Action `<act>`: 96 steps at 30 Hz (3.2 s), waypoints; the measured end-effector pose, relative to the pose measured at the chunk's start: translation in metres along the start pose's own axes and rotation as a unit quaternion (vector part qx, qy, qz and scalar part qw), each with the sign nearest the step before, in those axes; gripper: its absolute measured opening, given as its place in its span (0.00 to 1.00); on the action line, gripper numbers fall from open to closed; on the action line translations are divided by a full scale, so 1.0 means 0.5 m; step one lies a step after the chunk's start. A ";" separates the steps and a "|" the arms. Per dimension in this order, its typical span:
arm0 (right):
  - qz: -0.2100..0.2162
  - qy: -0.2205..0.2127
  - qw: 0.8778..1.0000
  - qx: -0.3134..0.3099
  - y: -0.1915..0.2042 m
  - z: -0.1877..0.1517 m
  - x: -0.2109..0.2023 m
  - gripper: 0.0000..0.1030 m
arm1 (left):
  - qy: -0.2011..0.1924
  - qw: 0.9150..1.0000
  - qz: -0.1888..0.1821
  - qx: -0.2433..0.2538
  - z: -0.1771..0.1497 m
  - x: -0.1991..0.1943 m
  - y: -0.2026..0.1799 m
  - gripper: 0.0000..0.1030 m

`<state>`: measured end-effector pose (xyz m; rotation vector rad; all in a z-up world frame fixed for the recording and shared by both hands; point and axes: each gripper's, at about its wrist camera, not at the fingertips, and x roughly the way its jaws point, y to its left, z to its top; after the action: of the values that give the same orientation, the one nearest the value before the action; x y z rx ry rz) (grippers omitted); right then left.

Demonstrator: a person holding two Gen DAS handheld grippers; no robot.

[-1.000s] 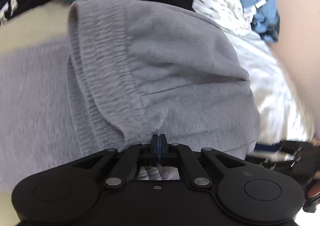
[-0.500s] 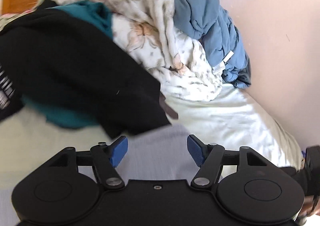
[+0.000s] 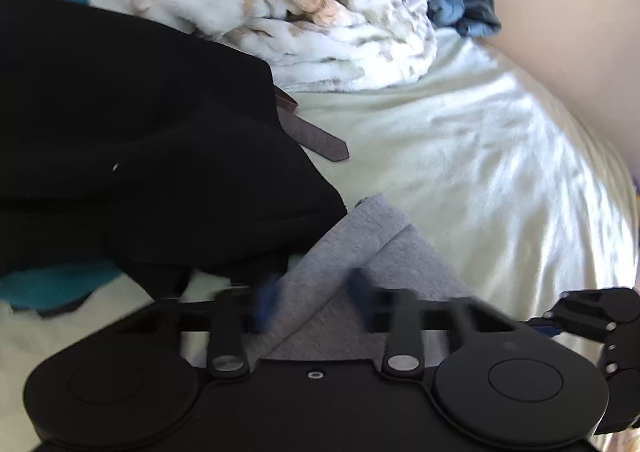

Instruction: Fold clothes

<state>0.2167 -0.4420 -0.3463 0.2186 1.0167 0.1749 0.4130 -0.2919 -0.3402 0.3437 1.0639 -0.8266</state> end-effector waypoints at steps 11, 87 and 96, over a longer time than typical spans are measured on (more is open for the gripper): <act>0.012 0.008 1.000 0.027 -0.006 -0.032 -0.008 0.47 | -0.032 0.999 0.039 -0.015 0.000 0.007 0.046 0.05; 0.022 -0.019 0.999 -0.012 -0.025 0.083 -0.035 0.46 | -0.101 0.971 0.052 -0.209 -0.174 -0.209 0.004 0.58; 0.001 0.005 1.000 0.001 -0.013 0.010 0.009 0.35 | -0.049 0.965 0.103 -0.235 -0.324 -0.178 0.005 0.31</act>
<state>0.2238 -0.4476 -0.3492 0.2197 1.0269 0.1768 0.2919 -0.1522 -0.3390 0.0093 1.0744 -0.3831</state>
